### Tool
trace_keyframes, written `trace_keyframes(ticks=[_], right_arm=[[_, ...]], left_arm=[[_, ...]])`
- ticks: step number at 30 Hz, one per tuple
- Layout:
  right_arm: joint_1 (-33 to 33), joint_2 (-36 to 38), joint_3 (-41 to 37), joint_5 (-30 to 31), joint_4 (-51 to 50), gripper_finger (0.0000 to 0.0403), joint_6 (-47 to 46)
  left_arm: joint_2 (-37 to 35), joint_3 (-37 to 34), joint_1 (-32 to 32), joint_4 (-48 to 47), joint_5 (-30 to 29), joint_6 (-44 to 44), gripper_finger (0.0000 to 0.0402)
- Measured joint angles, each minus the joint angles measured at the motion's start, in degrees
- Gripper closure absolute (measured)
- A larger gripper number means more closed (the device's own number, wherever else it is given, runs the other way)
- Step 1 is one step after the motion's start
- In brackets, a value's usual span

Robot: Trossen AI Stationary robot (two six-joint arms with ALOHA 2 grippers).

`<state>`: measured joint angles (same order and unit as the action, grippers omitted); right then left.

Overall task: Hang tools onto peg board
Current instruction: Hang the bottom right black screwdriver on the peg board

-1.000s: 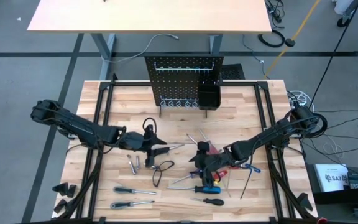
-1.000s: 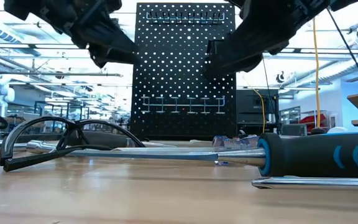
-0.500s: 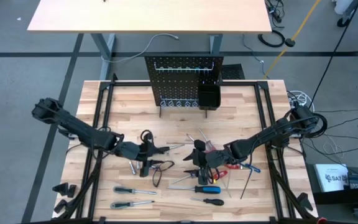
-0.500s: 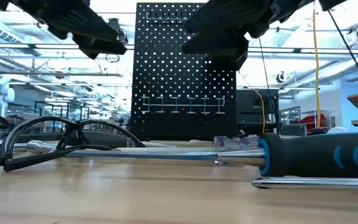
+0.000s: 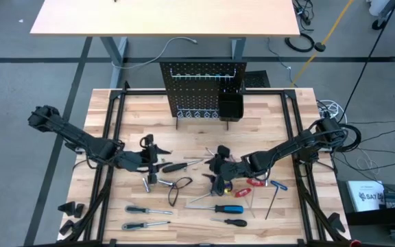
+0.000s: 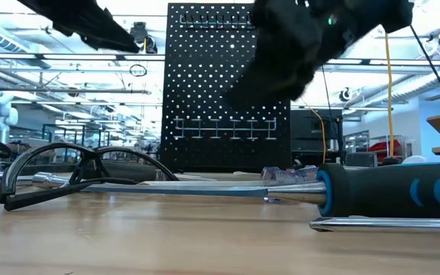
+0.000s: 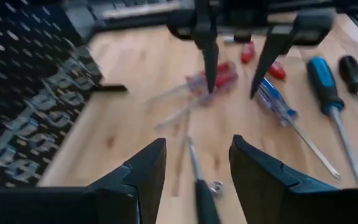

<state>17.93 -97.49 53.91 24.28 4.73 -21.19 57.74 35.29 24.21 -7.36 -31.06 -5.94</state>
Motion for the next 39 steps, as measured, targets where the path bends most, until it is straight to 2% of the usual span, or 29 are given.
trace_keyframes(ticks=[7,17,20,28,32,39], right_arm=[[-0.2,3.7,0.0,0.8,-18.8,0.0174,-18.7],[-0.1,5.6,0.0,-2.0,-35.6,0.0174,-34.4],[0.1,5.6,0.0,-2.0,-37.1,0.0174,-37.9],[1.7,5.6,0.0,-1.7,-37.4,0.0174,-40.0],[1.6,5.7,0.0,1.3,-40.6,0.0174,-43.9],[0.5,5.4,0.0,1.6,-41.5,0.0174,-44.3]], left_arm=[[-2.8,0.0,-2.6,-2.6,-0.7,2.0,0.0224],[-2.6,0.0,-2.8,-2.8,-0.2,1.9,0.0224],[-2.6,0.0,-2.8,-2.7,-0.1,1.8,0.0224],[-2.6,0.0,-2.8,-2.6,2.7,1.8,0.0224],[-2.6,0.0,-2.8,-2.6,2.8,1.8,0.0224],[-2.6,0.0,-2.8,-2.7,2.8,1.0,0.0224]])
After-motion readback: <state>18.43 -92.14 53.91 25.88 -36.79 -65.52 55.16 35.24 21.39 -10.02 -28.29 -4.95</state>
